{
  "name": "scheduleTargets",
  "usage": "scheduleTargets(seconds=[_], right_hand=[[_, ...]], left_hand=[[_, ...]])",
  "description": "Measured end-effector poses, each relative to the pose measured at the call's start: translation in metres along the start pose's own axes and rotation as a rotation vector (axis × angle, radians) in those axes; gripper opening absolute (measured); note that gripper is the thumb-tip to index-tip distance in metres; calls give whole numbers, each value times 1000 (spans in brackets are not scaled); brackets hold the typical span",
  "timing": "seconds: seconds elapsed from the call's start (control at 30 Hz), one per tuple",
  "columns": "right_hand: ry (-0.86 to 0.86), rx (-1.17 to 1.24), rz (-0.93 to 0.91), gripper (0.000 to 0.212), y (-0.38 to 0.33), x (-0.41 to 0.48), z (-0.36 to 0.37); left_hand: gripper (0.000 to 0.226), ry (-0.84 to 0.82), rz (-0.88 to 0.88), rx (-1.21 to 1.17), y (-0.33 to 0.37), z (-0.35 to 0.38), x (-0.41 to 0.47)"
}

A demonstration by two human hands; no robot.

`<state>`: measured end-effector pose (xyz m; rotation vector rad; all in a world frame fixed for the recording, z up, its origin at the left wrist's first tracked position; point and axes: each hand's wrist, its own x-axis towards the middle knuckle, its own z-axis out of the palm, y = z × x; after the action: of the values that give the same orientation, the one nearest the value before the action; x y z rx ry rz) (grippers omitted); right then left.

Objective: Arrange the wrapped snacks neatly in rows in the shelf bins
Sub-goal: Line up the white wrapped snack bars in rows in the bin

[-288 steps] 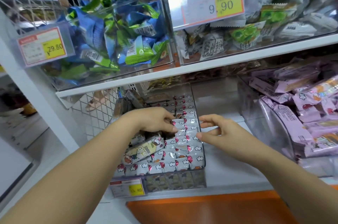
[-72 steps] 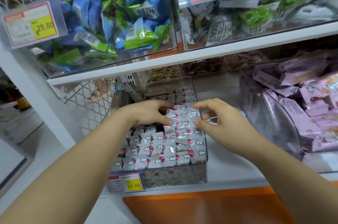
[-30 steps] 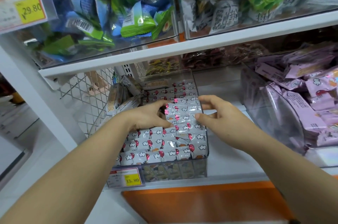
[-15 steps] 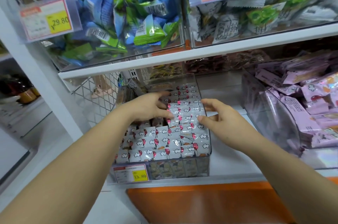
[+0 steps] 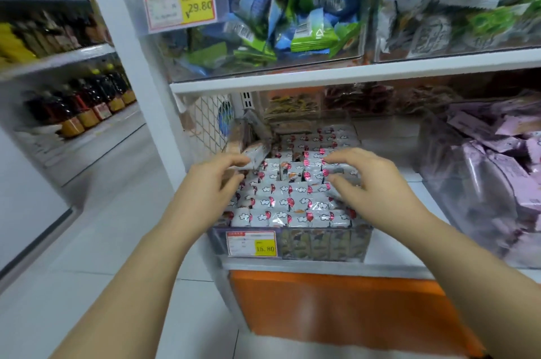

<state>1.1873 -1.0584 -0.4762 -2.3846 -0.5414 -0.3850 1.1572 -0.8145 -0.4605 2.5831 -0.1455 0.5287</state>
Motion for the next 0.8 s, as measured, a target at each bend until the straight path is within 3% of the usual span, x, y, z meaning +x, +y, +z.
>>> scheduleTargets(seconds=[0.27,0.43,0.53,0.67,0.8], right_hand=[[-56,-116,-16,30,-27,26,16],[-256,-445,5,37,-30,68,38],[-367,-606,26,28,-27,82,47],[-380,-429,12,9,-30,89,46],[-430,-431,-83,12,-33,88,51]], left_hand=[[35,-53,62,64,-21,-4,-2],[45,-146,64,89,-24,-7,-4],[48,-195,66,79,-27,-10,-6],[47,-177,90,89,-33,-13,-8],[40,-131,120,132,-36,-10,-8]])
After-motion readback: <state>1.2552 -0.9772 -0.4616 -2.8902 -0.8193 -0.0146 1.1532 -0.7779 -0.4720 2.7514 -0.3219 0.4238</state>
